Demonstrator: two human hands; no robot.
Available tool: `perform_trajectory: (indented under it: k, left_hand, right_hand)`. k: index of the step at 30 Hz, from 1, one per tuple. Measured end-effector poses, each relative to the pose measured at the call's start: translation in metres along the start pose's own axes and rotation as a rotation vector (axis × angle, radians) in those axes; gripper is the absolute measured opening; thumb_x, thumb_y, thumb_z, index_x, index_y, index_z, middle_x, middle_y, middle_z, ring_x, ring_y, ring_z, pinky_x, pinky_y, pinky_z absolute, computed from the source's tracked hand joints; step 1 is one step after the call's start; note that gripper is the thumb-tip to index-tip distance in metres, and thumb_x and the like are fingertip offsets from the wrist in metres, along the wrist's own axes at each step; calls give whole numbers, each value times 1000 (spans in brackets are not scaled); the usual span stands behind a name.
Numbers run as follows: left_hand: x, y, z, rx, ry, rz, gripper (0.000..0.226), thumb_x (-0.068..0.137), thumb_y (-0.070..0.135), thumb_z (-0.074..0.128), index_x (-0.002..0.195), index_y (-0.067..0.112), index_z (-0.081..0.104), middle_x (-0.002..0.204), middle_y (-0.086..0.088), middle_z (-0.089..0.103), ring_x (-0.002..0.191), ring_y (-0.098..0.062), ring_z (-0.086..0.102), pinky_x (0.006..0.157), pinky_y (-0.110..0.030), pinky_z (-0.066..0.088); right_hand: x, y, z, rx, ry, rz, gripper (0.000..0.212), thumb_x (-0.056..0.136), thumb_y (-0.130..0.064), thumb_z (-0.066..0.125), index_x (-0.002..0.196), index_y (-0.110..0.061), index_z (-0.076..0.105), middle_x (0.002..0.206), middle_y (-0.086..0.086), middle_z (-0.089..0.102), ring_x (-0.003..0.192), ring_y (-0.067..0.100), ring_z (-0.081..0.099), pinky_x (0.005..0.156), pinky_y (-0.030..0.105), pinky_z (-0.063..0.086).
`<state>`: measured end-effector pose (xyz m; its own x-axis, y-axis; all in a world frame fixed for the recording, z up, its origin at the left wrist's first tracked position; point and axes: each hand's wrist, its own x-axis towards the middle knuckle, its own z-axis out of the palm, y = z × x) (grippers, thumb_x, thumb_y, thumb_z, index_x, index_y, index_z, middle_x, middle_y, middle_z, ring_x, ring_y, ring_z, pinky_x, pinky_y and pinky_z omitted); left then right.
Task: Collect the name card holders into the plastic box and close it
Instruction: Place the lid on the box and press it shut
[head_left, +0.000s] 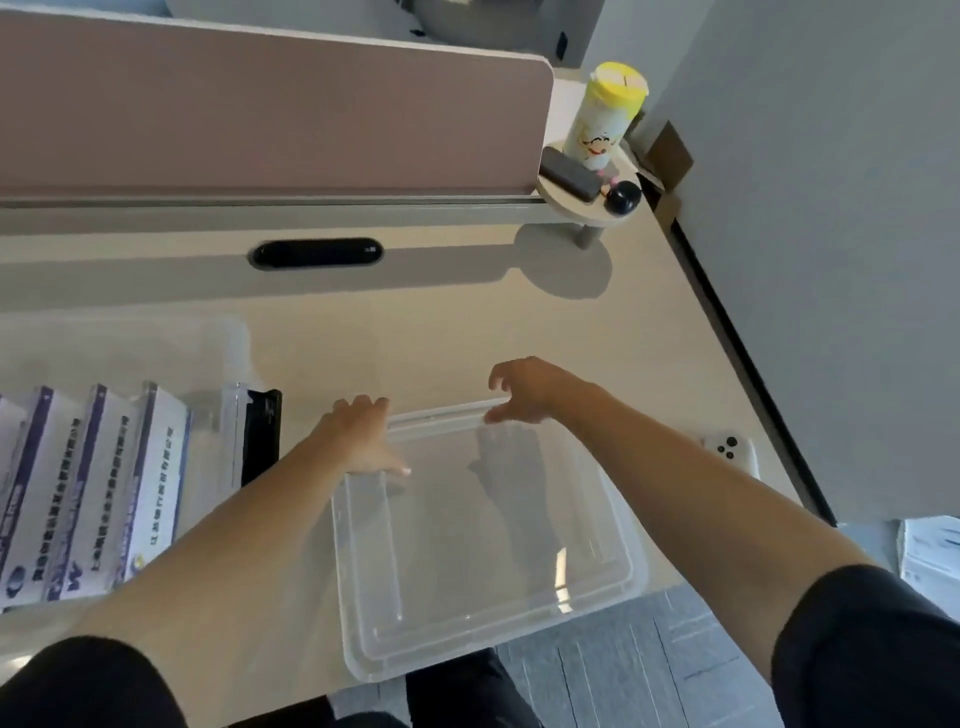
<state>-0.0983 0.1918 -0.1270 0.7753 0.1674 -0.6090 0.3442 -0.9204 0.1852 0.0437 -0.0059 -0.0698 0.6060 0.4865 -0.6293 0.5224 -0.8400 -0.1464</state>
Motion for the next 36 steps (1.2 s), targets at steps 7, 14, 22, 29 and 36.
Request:
perform_trajectory:
  k: [7,14,22,29,36]
  left_hand:
    - [31,18,8,103,-5,-126,88,50,50,88,122,23,46,119,-4,50,113,-28,48,87,-41,38]
    - [42,23,0,89,-87,-183,80,53,42,90,115,15,48,119,-7,48,114,-29,47,87,-40,39]
    - [28,16,-36,-50,-94,-149,76,55,44,89,108,15,42,106,-3,56,94,-25,56,70,-35,44]
    - [-29,16,-142,-115,231,-137,52,62,44,84,92,25,46,91,3,60,80,-22,58,66,-32,45]
    - [-93,24,-171,-85,520,43,26,78,44,73,94,29,59,91,3,61,86,-23,58,70,-32,45]
  right_hand:
    - [57,30,33,-285,-61,-137,80,70,-65,74,136,-26,48,129,4,52,118,28,52,96,42,43]
    - [79,35,34,-327,-59,-202,75,69,-66,75,131,-29,55,126,3,52,119,27,48,97,41,42]
    - [67,38,-5,-110,-116,-231,60,78,-51,77,118,-16,49,122,7,58,97,28,56,76,33,42]
    - [17,26,-110,-68,189,-320,58,78,-48,78,123,-17,58,114,7,66,101,28,57,75,31,42]
    - [-61,12,-136,-135,460,-325,36,83,-51,72,102,-21,64,98,-2,60,92,22,54,67,32,40]
